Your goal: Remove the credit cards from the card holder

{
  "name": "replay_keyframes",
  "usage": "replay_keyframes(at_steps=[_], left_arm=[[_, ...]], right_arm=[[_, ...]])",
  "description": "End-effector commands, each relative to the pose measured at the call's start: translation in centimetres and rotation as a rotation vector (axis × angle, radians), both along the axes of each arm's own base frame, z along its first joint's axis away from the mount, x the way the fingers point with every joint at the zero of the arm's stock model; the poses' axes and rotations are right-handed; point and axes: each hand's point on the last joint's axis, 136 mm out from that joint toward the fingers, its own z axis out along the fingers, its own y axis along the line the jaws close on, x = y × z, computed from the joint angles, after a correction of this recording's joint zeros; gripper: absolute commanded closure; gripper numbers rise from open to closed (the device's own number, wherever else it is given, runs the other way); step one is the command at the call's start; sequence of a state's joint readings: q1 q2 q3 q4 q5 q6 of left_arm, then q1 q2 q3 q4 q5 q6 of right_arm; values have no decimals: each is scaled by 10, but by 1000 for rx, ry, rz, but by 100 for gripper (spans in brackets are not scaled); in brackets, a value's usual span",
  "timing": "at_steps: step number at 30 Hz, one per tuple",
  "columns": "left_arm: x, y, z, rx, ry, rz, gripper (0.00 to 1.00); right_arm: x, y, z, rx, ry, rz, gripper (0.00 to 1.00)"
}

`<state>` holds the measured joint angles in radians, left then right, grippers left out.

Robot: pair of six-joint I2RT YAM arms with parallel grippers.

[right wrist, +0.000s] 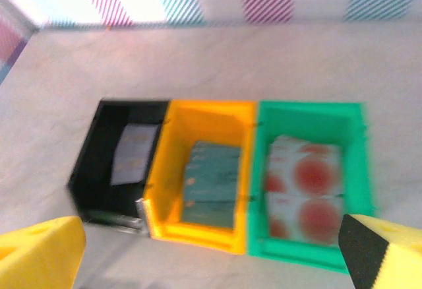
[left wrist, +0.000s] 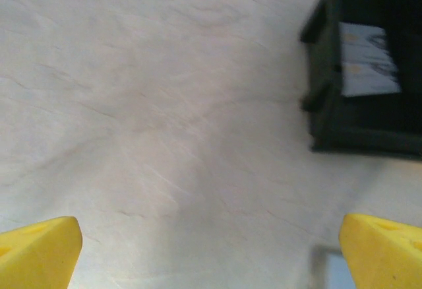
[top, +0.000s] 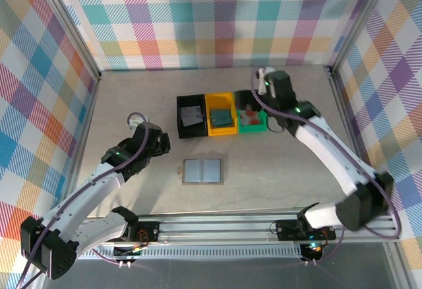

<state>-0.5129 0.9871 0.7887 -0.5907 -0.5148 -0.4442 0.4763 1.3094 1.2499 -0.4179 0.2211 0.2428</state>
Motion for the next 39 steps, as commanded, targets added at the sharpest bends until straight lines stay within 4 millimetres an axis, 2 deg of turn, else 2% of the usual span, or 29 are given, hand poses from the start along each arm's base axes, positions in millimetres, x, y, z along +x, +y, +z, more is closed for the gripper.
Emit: replay_keyframes(at_steps=[1, 4, 7, 10, 11, 12, 13, 14, 15, 16, 18, 20, 22, 23, 24, 25, 26, 27, 28, 29, 39], left_arm=[[19, 28, 17, 150, -181, 91, 0], [30, 41, 6, 157, -229, 128, 0], [43, 54, -13, 157, -247, 153, 0], [55, 70, -24, 164, -256, 166, 0], [60, 66, -29, 190, -267, 112, 0], [63, 68, -32, 229, -278, 107, 0], [61, 77, -43, 222, -282, 148, 0], [62, 80, -58, 159, -273, 170, 0], [64, 84, -61, 137, -277, 188, 0], [70, 80, -61, 122, -299, 168, 0], [83, 74, -59, 100, -354, 135, 0], [100, 70, -68, 80, -283, 75, 0], [112, 65, -70, 74, -272, 1, 0], [112, 69, -64, 100, -321, 6, 0], [104, 74, -75, 84, -368, 26, 0], [104, 75, -85, 63, -405, 7, 0], [113, 65, -83, 109, -407, -27, 0], [118, 59, -86, 118, -368, -51, 0], [118, 65, -89, 91, -346, -26, 0], [118, 70, -88, 84, -359, -9, 0], [118, 69, -87, 95, -359, -9, 0]], right_arm=[[-4, -76, -23, -166, -142, -223, 1], [-21, -122, -53, -190, -288, -392, 1], [-30, -152, -84, -164, -398, -469, 1], [-13, -169, -129, -250, -219, -489, 1], [-5, -171, -143, -295, -169, -475, 1], [0, -173, -153, -304, -159, -486, 1], [4, -176, -161, -285, -180, -498, 1], [9, -174, -162, -261, -225, -477, 1], [13, -171, -161, -255, -232, -455, 1], [16, -168, -161, -238, -249, -431, 1], [24, -172, -173, -200, -250, -415, 1], [34, -165, -184, -172, -166, -342, 1], [33, -167, -186, -139, -144, -330, 1], [32, -166, -186, -122, -154, -314, 1], [31, -163, -187, -114, -156, -291, 1], [27, -156, -193, -96, -163, -237, 1], [28, -158, -190, -90, -243, -244, 1], [27, -160, -189, -84, -217, -259, 1], [26, -161, -194, -90, -194, -260, 1], [28, -160, -190, -89, -222, -261, 1], [26, -158, -191, -88, -202, -243, 1]])
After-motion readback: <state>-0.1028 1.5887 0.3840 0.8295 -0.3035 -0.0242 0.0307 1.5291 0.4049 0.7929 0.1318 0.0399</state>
